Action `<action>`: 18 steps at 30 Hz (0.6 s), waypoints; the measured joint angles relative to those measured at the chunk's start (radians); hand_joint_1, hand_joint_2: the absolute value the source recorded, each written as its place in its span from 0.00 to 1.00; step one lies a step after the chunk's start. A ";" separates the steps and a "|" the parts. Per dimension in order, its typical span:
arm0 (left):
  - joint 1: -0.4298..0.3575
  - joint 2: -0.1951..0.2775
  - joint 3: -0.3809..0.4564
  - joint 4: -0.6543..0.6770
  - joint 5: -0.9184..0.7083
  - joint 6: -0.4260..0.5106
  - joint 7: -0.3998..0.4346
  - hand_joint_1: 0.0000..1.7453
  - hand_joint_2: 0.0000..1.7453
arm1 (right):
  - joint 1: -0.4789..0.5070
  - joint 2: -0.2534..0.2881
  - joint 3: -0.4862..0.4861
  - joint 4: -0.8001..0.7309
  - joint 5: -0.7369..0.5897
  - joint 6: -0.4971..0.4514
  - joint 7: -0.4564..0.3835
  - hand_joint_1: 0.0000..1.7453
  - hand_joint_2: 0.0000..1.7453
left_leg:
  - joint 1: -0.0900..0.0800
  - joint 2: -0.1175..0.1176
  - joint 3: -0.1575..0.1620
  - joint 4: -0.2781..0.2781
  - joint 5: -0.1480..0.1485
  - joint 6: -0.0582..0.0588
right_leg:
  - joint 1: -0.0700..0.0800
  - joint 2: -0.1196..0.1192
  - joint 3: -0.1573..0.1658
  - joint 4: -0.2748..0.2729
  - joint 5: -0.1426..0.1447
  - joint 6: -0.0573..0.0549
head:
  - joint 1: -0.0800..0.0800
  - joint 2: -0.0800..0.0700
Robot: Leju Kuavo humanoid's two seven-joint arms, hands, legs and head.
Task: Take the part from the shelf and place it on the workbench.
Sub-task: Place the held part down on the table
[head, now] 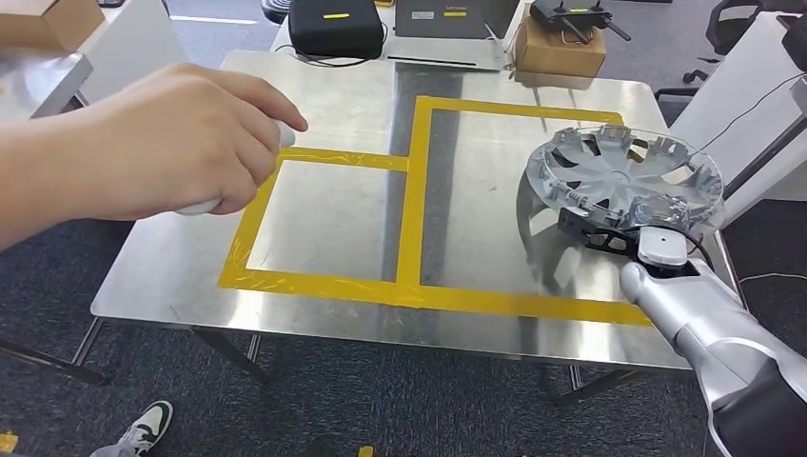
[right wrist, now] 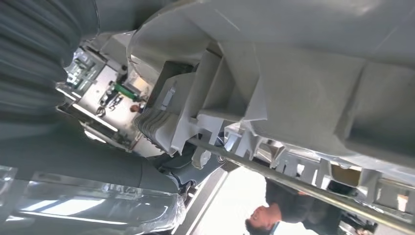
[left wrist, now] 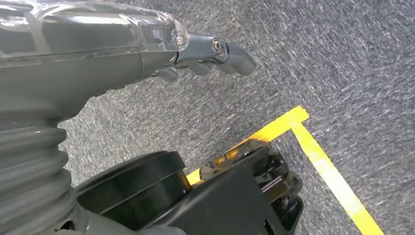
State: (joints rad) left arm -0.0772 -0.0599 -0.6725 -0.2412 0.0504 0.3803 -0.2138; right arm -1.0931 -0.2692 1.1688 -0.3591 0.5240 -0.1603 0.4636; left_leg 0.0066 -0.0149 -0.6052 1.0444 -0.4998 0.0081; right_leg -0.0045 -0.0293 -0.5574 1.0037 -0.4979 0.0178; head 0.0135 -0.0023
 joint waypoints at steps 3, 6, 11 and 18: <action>0.001 0.000 0.000 0.000 0.017 -0.014 -0.018 0.00 1.00 | 0.012 -0.019 0.000 0.000 -0.001 -0.003 -0.015 1.00 1.00 | 0.000 0.007 0.001 -0.001 -0.001 0.000 | 0.000 0.004 0.000 0.000 0.000 0.001 | 0.000 0.000; 0.001 -0.001 0.000 0.000 0.029 -0.023 -0.030 0.00 1.00 | 0.024 -0.023 0.000 -0.003 0.000 -0.013 -0.024 1.00 1.00 | 0.000 0.012 0.004 -0.002 -0.001 0.000 | 0.000 0.006 0.000 0.000 0.000 0.001 | 0.000 0.000; -0.001 -0.010 0.000 0.000 0.031 -0.024 -0.046 0.00 1.00 | 0.034 -0.023 0.000 -0.012 0.004 -0.031 -0.050 1.00 1.00 | 0.000 0.016 0.005 -0.003 -0.001 0.000 | 0.001 0.009 0.000 0.000 0.000 0.001 | 0.000 0.000; -0.010 -0.015 -0.005 0.000 0.032 -0.030 -0.048 0.00 1.00 | 0.041 0.013 -0.005 -0.046 0.000 -0.059 -0.170 1.00 1.00 | 0.000 0.031 0.009 -0.004 -0.002 -0.001 | 0.001 0.018 0.000 0.001 0.001 0.002 | 0.000 0.000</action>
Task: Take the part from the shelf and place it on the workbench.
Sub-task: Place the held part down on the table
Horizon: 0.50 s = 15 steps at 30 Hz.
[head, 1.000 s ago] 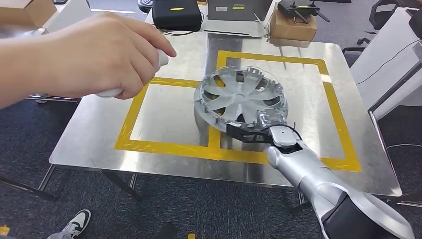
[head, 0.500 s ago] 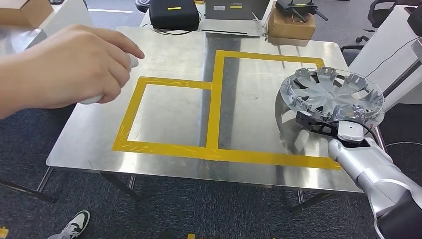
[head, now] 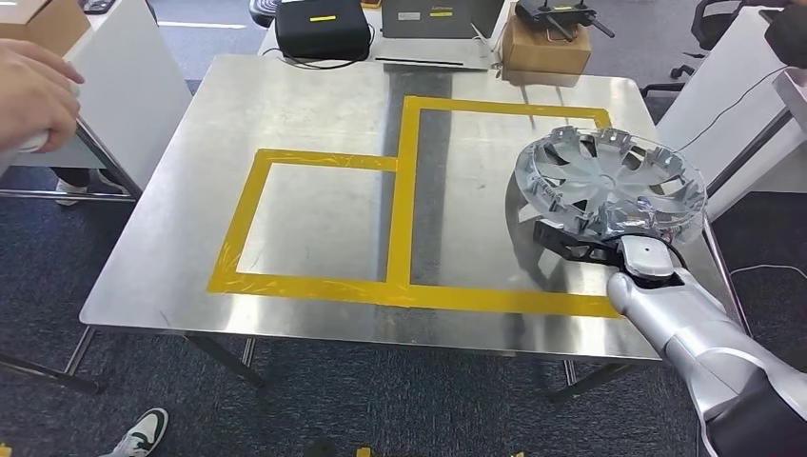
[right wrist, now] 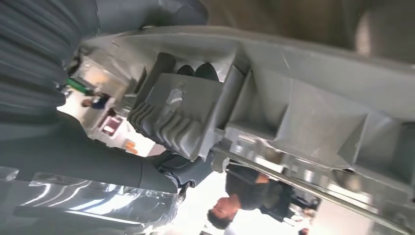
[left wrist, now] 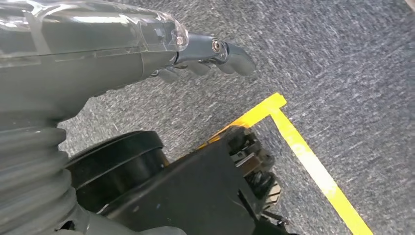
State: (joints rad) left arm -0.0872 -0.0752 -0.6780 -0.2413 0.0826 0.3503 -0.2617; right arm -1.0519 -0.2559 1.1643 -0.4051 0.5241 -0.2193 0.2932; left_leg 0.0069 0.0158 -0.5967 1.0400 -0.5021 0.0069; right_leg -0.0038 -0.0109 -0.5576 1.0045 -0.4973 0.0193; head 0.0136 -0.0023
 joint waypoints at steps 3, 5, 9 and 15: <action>-0.006 -0.001 0.000 0.000 0.001 0.000 0.000 0.00 1.00 | 0.002 0.015 -0.001 -0.009 0.000 -0.003 -0.003 1.00 1.00 | 0.000 0.000 0.001 0.000 0.000 0.000 | 0.000 0.001 0.000 0.000 0.000 0.000 | 0.000 0.000; -0.006 -0.001 0.000 0.000 0.002 0.000 0.000 0.00 1.00 | 0.002 0.020 -0.002 -0.012 0.001 -0.004 -0.011 1.00 1.00 | 0.000 -0.001 0.001 0.000 0.000 0.000 | 0.000 0.000 0.000 0.000 0.000 0.000 | 0.000 0.000; -0.007 -0.001 -0.001 0.000 0.004 -0.001 -0.001 0.00 1.00 | 0.005 0.034 -0.004 -0.023 0.017 -0.002 -0.074 1.00 1.00 | 0.000 0.001 0.001 0.000 0.000 0.000 | 0.000 0.002 0.000 0.000 0.000 0.000 | 0.000 0.000; -0.023 -0.003 -0.008 0.000 0.005 -0.006 -0.003 0.00 1.00 | 0.023 0.112 -0.005 -0.046 0.061 0.013 -0.132 1.00 1.00 | 0.001 0.005 0.003 -0.001 -0.001 -0.001 | 0.001 0.005 0.000 0.000 0.000 0.000 | 0.000 0.000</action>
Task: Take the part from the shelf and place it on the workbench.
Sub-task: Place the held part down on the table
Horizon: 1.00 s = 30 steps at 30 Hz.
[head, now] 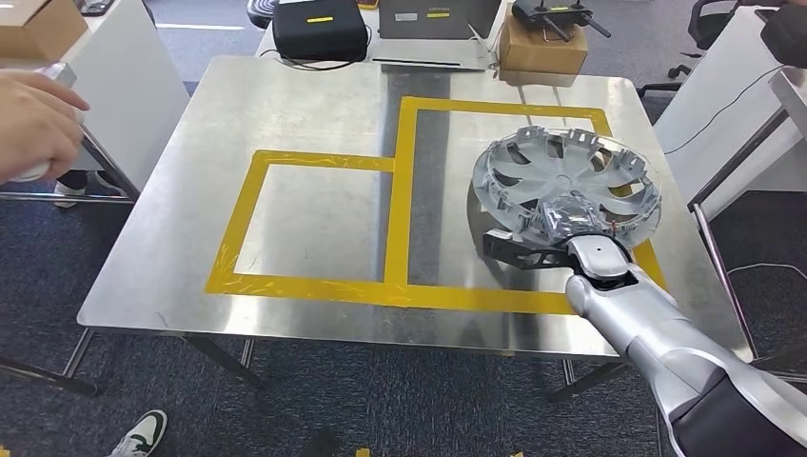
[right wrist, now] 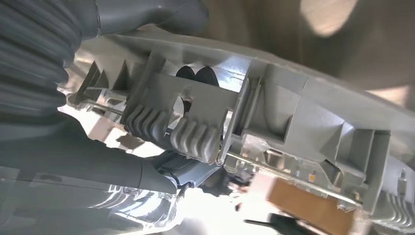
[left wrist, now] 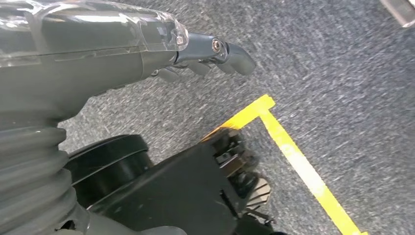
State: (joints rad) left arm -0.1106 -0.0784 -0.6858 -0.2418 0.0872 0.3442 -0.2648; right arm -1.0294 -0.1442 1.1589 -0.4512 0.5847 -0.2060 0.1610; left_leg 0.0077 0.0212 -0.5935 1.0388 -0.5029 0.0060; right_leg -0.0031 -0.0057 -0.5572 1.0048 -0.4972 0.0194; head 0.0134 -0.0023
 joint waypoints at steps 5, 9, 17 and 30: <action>-0.005 -0.001 -0.010 0.000 0.000 -0.001 0.006 0.00 1.00 | 0.030 0.049 0.000 -0.003 0.008 0.008 -0.005 1.00 1.00 | 0.000 -0.004 0.001 -0.001 0.000 0.000 | 0.000 0.000 0.000 0.000 0.000 0.000 | 0.000 0.000; -0.004 0.001 -0.018 0.000 -0.001 -0.003 0.013 0.00 1.00 | 0.044 0.058 -0.001 -0.003 0.003 0.013 -0.009 1.00 1.00 | 0.000 -0.008 0.000 -0.001 0.000 0.000 | 0.000 -0.002 0.000 0.000 0.000 0.000 | 0.000 0.000; -0.005 0.005 -0.037 0.000 -0.003 -0.003 0.027 0.00 1.00 | 0.056 0.065 -0.009 -0.002 0.006 0.014 -0.019 1.00 1.00 | 0.000 -0.015 0.000 -0.001 0.000 0.000 | 0.000 -0.004 0.001 0.000 0.000 0.000 | 0.000 0.000; -0.003 0.012 -0.050 0.000 0.000 -0.013 0.030 0.00 1.00 | 0.062 0.062 -0.023 0.005 -0.011 0.019 -0.004 1.00 1.00 | 0.000 -0.021 0.000 -0.001 0.000 0.000 | 0.000 -0.007 0.002 -0.001 0.000 0.000 | 0.000 0.000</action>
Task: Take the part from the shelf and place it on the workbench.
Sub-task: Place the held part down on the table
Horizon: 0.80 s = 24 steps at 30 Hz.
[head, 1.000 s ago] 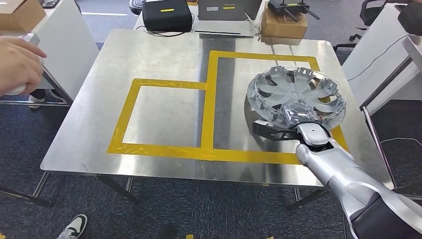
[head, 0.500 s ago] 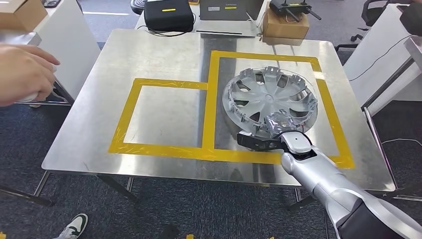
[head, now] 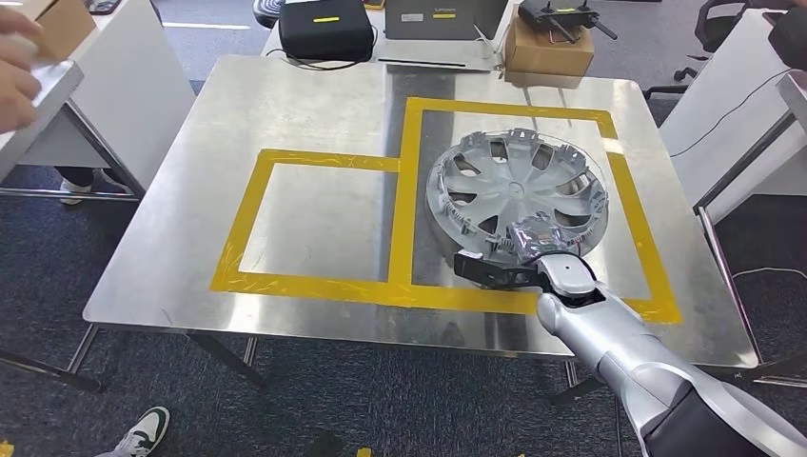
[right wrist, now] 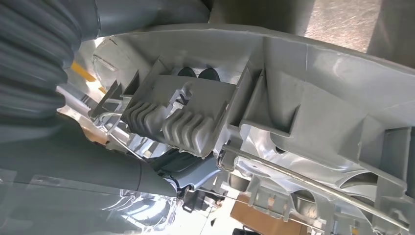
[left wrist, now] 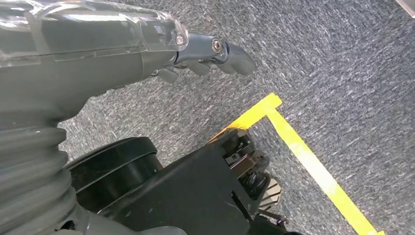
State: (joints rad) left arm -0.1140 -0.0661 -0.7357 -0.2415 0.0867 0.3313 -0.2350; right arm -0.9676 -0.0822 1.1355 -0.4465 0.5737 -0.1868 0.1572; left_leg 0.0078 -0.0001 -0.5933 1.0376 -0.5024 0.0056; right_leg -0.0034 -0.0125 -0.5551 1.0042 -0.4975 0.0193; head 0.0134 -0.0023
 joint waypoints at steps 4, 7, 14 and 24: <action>0.000 0.001 -0.001 0.000 0.002 -0.004 0.000 0.00 1.00 | 0.004 -0.003 -0.012 0.001 -0.002 -0.002 0.000 1.00 1.00 | 0.000 -0.001 0.000 0.000 0.000 0.000 | 0.000 -0.001 0.000 0.000 0.000 0.000 | 0.000 0.000; 0.000 0.001 -0.001 0.000 0.003 -0.006 0.000 0.00 1.00 | 0.005 -0.005 -0.017 0.001 -0.008 -0.006 0.000 0.25 1.00 | 0.000 -0.001 0.000 0.000 0.000 0.000 | 0.000 -0.001 0.001 0.000 0.000 0.000 | 0.000 0.000; 0.000 0.004 -0.015 0.000 0.012 0.001 0.001 0.00 1.00 | 0.009 0.002 -0.062 -0.007 -0.134 -0.104 -0.062 0.00 1.00 | 0.000 0.000 0.000 0.000 0.000 0.000 | 0.000 -0.002 0.001 0.000 0.000 0.000 | 0.000 0.000; -0.002 0.007 -0.032 0.000 0.029 0.004 0.002 0.00 1.00 | 0.003 0.059 -0.188 -0.140 -0.301 -0.244 -0.157 0.00 0.50 | 0.000 0.010 0.001 0.000 0.000 0.000 | 0.001 0.000 0.001 0.000 0.000 -0.001 | 0.000 0.000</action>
State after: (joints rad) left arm -0.1157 -0.0592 -0.7680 -0.2415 0.1155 0.3351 -0.2329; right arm -0.9644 -0.0236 0.9474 -0.5861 0.2726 -0.4310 0.0003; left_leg 0.0081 0.0100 -0.5926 1.0373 -0.5021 0.0058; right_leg -0.0028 -0.0120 -0.5542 1.0046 -0.4978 0.0187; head 0.0133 -0.0023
